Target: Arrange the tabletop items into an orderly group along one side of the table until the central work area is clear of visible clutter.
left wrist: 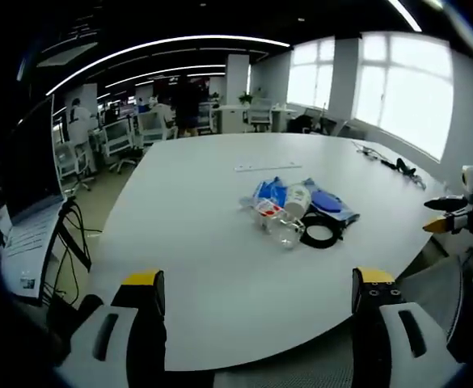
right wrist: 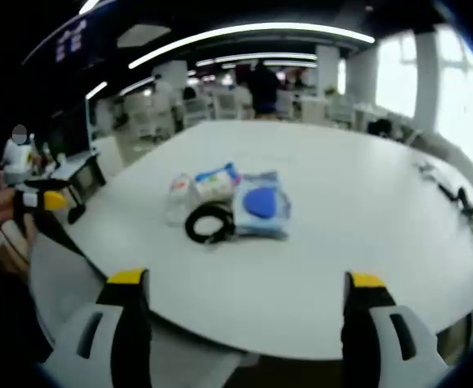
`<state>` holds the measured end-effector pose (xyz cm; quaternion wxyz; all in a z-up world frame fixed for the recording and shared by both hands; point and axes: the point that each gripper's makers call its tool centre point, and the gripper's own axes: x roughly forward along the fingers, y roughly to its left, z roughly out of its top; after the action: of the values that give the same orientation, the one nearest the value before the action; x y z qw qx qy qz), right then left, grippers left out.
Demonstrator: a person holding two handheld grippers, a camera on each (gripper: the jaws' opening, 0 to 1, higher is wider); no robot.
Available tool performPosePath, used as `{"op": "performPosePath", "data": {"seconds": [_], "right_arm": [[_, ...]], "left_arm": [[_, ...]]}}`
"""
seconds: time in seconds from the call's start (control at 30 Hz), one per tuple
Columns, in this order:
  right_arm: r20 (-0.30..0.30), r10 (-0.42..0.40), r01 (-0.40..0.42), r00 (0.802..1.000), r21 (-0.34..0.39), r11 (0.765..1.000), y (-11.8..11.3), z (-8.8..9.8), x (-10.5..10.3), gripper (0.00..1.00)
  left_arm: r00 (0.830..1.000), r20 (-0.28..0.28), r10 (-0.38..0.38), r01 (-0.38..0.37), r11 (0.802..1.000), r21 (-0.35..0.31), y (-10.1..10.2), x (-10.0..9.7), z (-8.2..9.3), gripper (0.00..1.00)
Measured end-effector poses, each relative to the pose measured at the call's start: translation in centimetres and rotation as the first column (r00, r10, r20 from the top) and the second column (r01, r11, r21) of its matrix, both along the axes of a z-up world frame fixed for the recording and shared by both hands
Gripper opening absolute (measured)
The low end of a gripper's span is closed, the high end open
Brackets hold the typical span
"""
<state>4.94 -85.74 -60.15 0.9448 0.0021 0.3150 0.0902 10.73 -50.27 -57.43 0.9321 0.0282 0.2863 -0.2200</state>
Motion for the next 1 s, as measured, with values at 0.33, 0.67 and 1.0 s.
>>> {"op": "performPosePath", "data": {"seconds": [0.33, 0.67, 1.0], "right_arm": [[-0.003, 0.003, -0.003, 1.0, 0.001, 1.0, 0.02, -0.15, 0.3, 0.97], [-0.005, -0.004, 0.004, 1.0, -0.008, 1.0, -0.01, -0.16, 0.4, 0.96], [-0.011, 0.012, -0.012, 1.0, 0.001, 1.0, 0.32, -0.33, 0.59, 0.97]], "left_arm": [[1.0, -0.007, 0.013, -0.013, 1.0, -0.016, 0.13, 0.31, -0.07, 0.96], [1.0, -0.009, 0.013, -0.013, 1.0, -0.013, 0.26, 0.56, -0.25, 0.96], [1.0, 0.006, 0.005, -0.005, 1.0, -0.006, 0.39, 0.86, -0.3, 0.97]]}}
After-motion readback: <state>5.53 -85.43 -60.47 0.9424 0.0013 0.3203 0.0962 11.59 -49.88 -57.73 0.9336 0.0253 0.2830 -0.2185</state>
